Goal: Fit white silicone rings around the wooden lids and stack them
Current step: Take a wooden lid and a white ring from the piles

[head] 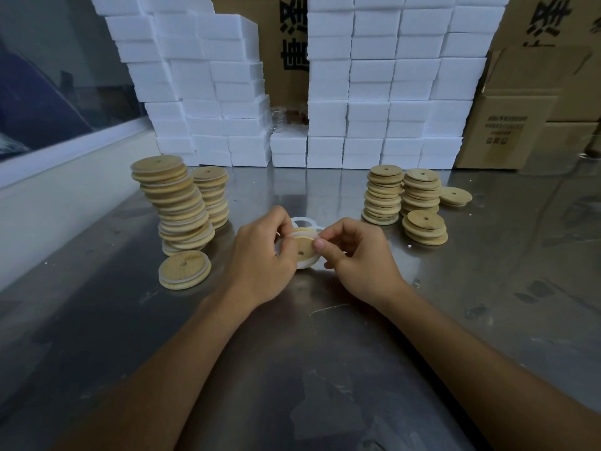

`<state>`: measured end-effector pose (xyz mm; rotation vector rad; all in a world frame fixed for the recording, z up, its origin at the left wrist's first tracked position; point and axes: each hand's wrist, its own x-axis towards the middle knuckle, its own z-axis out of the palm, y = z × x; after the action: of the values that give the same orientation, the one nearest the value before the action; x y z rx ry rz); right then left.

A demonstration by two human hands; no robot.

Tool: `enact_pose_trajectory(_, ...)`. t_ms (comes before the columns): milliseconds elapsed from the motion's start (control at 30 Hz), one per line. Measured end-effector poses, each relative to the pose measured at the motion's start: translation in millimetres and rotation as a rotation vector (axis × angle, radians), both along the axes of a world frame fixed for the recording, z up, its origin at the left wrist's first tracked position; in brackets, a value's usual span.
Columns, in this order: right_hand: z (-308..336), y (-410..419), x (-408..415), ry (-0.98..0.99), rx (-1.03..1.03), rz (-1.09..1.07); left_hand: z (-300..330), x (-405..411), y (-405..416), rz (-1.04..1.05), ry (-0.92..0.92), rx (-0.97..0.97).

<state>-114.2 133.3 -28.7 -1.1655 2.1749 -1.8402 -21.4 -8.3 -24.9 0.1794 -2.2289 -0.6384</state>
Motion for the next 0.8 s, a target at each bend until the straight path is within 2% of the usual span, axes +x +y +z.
enact_pose_trajectory(233, 1, 1, -1, 0.020, 0.010, -0.011, 2, 3, 4, 0.017, -0.003, -0.061)
enact_pose_trajectory(433, -1, 2, 0, 0.199, 0.031, -0.039, 4, 3, 13, -0.030, -0.002, -0.148)
enact_pose_trajectory(667, -3, -1, 0, 0.184, 0.007, -0.047, 2, 2, 10, 0.014, -0.040, -0.048)
enact_pose_trajectory(800, -5, -3, -2, 0.091, 0.024, -0.058, 2, 1, 8, 0.030, -0.043, 0.028)
